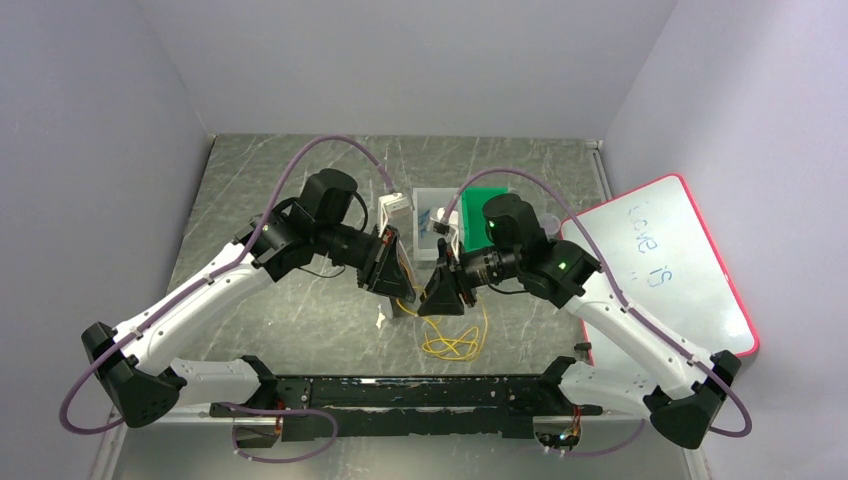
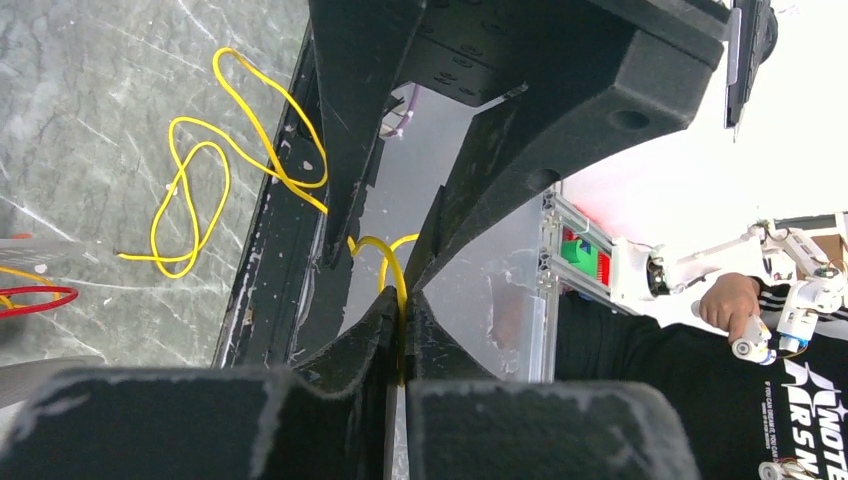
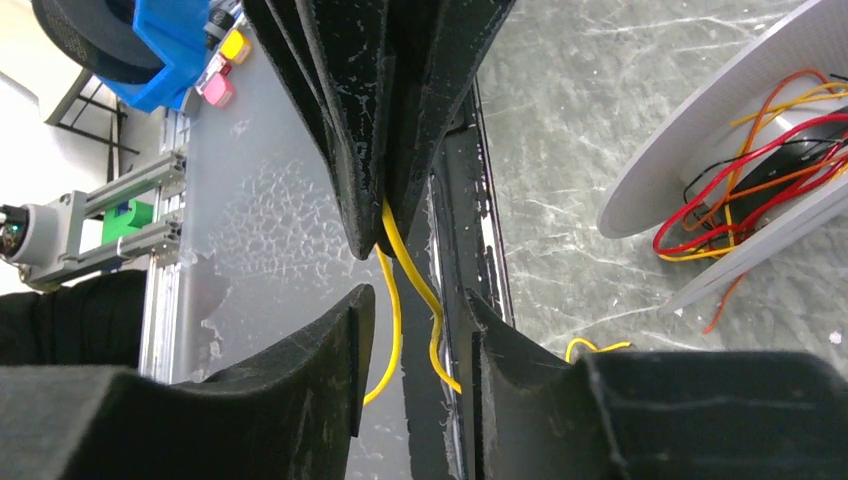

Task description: Wrap the cables

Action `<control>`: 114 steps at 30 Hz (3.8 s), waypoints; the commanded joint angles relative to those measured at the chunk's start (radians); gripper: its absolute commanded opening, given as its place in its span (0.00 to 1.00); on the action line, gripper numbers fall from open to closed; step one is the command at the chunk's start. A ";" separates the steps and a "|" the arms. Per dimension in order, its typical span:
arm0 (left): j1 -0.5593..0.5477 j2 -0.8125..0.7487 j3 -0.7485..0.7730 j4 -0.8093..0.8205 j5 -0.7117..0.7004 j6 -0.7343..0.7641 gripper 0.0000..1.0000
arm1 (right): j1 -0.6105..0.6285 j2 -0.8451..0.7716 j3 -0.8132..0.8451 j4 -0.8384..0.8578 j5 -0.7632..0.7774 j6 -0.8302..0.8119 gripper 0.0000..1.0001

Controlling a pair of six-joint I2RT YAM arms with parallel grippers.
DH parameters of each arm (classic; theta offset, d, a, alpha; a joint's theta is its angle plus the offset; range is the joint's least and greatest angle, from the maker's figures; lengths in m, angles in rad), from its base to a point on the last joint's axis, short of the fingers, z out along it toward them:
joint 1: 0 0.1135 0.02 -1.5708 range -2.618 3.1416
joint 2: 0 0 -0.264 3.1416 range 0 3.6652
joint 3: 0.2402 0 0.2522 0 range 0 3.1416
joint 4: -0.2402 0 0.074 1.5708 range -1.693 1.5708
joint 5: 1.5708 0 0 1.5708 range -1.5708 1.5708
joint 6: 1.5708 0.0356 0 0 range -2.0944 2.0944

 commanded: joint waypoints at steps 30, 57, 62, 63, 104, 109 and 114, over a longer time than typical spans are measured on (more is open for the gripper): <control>-0.012 -0.277 -0.093 0.358 -0.361 -0.132 0.79 | 0.000 -0.155 0.129 0.271 0.413 0.277 0.00; -0.013 -0.255 -0.222 0.727 -0.128 -0.344 0.59 | 0.003 -0.121 0.081 0.633 0.369 0.356 0.00; -0.013 -0.245 -0.218 0.718 -0.121 -0.339 0.47 | 0.003 -0.118 0.079 0.632 0.366 0.355 0.00; -0.012 -0.242 -0.220 0.721 -0.119 -0.341 0.46 | 0.003 -0.116 0.079 0.633 0.362 0.355 0.00; -0.012 -0.173 -0.059 0.058 -0.035 -0.065 0.07 | 0.002 -0.344 0.124 -0.217 0.543 0.238 0.47; -0.012 -0.172 -0.056 0.001 -0.071 -0.052 0.07 | 0.003 -0.339 0.190 -0.239 0.501 0.243 0.56; -0.012 -0.157 -0.062 -0.028 -0.064 -0.045 0.07 | 0.003 -0.302 0.228 -0.221 0.454 0.262 0.59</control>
